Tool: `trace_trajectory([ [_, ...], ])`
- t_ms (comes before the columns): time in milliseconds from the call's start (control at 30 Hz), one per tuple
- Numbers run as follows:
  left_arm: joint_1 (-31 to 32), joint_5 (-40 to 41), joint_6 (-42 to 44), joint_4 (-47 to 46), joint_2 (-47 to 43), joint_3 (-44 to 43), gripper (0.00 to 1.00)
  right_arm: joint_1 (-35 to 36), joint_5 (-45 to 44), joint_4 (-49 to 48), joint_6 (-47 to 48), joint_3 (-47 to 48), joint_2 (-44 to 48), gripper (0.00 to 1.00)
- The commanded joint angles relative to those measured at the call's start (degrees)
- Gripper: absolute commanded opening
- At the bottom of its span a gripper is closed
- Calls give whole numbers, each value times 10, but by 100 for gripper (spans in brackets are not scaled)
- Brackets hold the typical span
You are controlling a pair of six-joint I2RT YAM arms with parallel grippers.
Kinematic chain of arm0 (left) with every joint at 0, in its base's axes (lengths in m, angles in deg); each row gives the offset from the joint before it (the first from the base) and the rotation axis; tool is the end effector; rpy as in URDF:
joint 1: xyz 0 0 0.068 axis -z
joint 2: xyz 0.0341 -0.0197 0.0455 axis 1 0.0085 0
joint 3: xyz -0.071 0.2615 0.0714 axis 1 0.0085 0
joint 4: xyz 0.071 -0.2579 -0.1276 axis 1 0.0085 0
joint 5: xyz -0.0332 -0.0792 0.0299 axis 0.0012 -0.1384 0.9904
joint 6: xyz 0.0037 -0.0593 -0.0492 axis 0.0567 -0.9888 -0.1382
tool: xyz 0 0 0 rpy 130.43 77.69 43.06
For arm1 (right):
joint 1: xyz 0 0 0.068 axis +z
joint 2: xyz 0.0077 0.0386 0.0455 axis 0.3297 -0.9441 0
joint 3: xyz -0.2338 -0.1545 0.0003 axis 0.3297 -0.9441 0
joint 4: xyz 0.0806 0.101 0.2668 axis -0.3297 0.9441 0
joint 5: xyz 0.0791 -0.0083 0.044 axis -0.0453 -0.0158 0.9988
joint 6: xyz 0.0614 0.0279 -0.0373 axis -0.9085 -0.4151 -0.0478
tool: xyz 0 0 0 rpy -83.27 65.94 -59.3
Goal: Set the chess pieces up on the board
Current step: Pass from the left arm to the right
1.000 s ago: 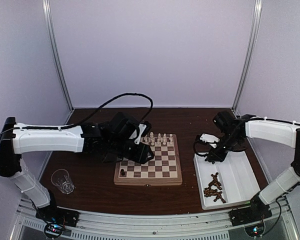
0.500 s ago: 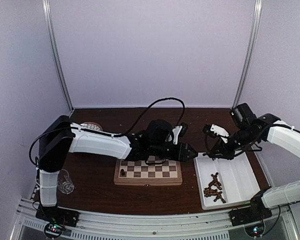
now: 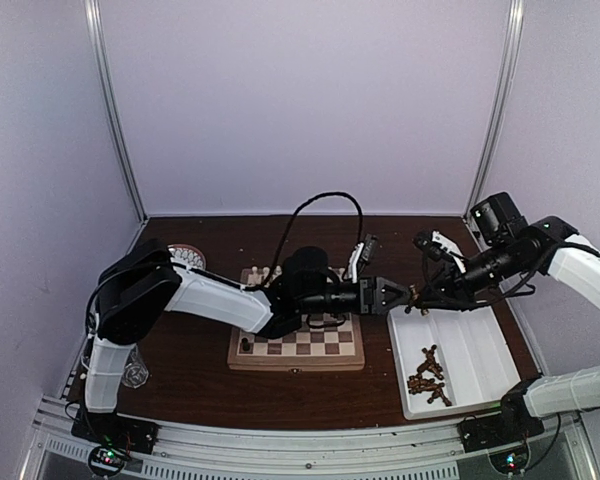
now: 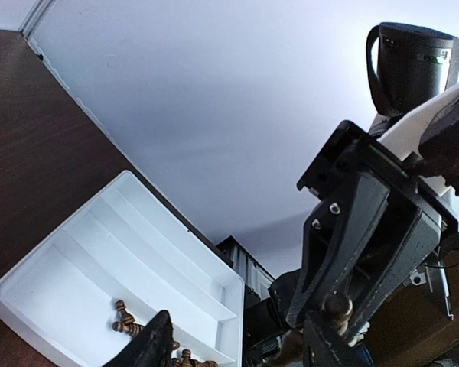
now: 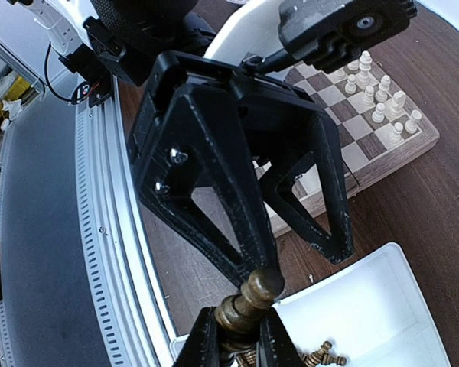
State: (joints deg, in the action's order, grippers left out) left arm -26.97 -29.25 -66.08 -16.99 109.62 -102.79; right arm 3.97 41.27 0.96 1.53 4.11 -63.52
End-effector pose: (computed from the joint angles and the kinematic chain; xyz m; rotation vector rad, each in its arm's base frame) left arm 0.2275 -0.5010 0.1841 0.5469 1.8469 -1.9018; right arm 0.2093 0.1417 0.2979 -1.2503 2.0543 1.0147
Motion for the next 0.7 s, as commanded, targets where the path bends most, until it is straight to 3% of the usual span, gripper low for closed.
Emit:
trace_trajectory([
  [0,4,-41,-49,-114,10,-9,58,-3,15,-5,-14,9,4,4],
  [167,4,-45,-101,-178,29,-6,55,-10,7,-17,-22,8,0,4],
  [467,-5,-16,-111,-175,28,19,55,-23,-34,-19,22,-28,-2,4],
  [567,-15,-18,-118,-154,20,24,53,-22,-41,8,65,-35,-4,4],
  [667,-17,-65,-116,-54,15,-10,49,-21,-56,30,98,-37,-9,5],
])
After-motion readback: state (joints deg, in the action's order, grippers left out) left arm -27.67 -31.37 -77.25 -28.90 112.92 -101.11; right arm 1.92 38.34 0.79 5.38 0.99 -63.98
